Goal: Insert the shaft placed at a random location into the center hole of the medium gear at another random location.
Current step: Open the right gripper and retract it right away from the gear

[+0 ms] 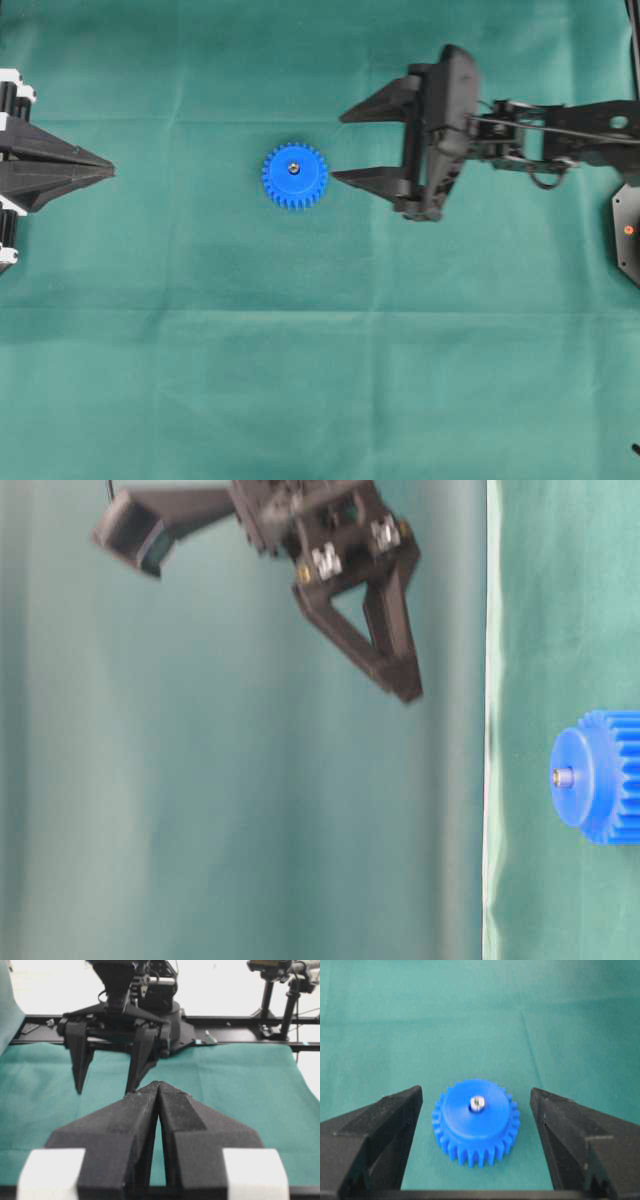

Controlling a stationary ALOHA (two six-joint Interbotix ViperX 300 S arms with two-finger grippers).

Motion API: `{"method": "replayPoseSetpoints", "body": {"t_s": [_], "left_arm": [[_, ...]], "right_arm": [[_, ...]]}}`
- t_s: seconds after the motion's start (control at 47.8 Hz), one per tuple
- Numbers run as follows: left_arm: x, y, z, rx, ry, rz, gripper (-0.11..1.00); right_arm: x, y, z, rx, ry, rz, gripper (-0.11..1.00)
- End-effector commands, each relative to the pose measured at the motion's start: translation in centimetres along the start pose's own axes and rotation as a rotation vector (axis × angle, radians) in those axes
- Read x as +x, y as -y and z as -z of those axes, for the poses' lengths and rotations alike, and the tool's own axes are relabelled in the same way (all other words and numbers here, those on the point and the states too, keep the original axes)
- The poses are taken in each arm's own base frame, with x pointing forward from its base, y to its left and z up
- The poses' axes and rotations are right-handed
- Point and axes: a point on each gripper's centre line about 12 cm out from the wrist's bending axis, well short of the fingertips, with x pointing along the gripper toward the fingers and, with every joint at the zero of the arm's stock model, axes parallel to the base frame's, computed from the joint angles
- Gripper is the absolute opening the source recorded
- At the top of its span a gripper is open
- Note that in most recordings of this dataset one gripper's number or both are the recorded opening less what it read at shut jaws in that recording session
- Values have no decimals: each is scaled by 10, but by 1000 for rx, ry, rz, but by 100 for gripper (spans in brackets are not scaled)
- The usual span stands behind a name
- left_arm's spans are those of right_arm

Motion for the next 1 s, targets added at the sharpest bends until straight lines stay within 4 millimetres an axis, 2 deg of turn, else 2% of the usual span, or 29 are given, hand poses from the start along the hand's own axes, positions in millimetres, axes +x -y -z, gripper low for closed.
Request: {"method": "replayPoseSetpoints", "body": {"t_s": [0.0,0.188,0.397,0.983], "left_arm": [[2,0,-10,1,26,2,0],[2,0,-11,1,28,2,0],[2,0,-11,1,28,2,0],[2,0,-9,1,20,2,0]], "right_arm": [[-16,-1,-8,3,41,0,88],[-35,-1,-1,5,41,1,88],[-47,-1,4,6,38,0,88],[-48,-1,6,5,34,0,88]]}}
